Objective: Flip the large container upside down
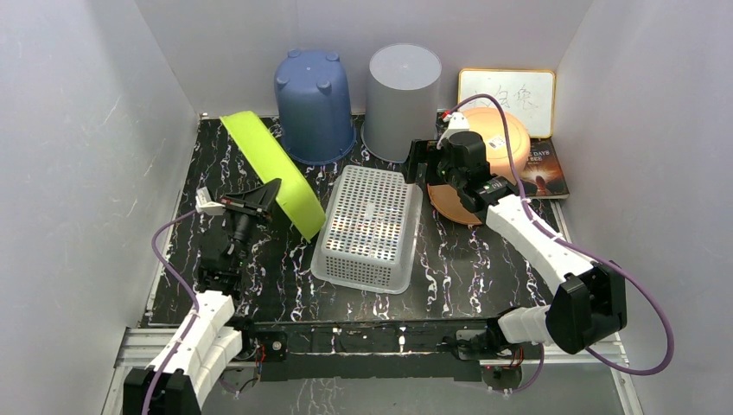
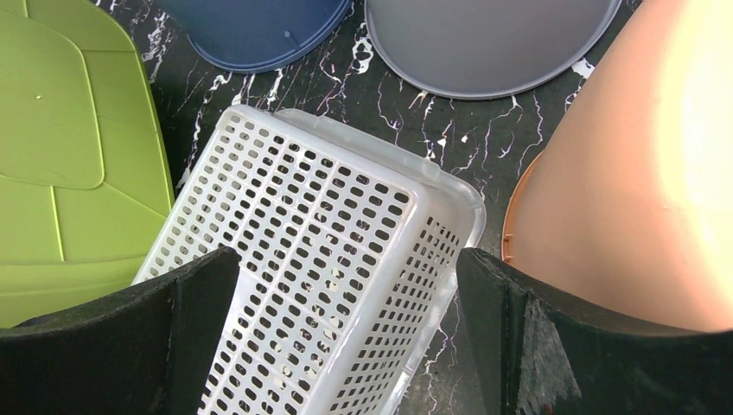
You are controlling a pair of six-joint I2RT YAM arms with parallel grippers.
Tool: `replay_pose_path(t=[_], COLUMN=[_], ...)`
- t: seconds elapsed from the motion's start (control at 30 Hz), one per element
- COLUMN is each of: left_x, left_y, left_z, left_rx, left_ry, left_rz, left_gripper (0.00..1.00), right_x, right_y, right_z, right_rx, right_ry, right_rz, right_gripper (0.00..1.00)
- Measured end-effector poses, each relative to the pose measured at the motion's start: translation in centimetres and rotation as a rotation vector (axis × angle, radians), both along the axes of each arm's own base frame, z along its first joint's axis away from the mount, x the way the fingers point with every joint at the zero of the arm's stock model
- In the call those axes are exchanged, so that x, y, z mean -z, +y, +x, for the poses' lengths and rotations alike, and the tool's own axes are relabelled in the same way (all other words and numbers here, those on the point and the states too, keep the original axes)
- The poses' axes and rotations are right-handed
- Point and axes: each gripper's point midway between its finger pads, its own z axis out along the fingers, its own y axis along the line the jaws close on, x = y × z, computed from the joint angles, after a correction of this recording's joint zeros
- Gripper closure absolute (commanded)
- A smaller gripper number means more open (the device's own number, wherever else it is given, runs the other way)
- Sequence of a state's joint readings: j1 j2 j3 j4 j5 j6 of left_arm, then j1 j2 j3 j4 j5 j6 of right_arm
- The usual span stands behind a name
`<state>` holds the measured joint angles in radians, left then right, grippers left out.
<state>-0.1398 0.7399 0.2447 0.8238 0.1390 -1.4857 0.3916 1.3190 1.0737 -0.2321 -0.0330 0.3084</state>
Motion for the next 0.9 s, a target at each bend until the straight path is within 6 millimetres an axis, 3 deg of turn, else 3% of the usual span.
replay_pose_path(t=[0.33, 0.53, 0.63, 0.77, 0.9], left_x=[1.3, 4.9, 4.9, 5.2, 11.4], left_y=[2.5, 4.3, 4.5, 4.9, 6.1], left_z=[-0.2, 0.2, 0.3, 0.7, 0.3], left_rx=[-0.043, -0.113, -0.125, -0.147, -0.193], left_ry=[0.007, 0.106, 0.112, 0.153, 0.401], left_rz=[0.003, 0.036, 0.054, 0.116, 0.21], left_gripper=[1.0, 0.99, 0.85, 0.46, 0.37], right_x=[0.0, 0.4, 0.2, 0.4, 0.8], right_y=[0.3, 0.6, 0.6, 0.7, 0.8], right_z=[0.0, 0.2, 0.3, 0.4, 0.4], right_rx=[-0.012, -0.019, -0.021, -0.022, -0.026], right_ry=[0.003, 0.011, 0.002, 0.006, 0.015], right_rz=[0.012, 0.014, 0.019, 0.018, 0.017], right_gripper=[0.02, 0.02, 0.02, 0.02, 0.02])
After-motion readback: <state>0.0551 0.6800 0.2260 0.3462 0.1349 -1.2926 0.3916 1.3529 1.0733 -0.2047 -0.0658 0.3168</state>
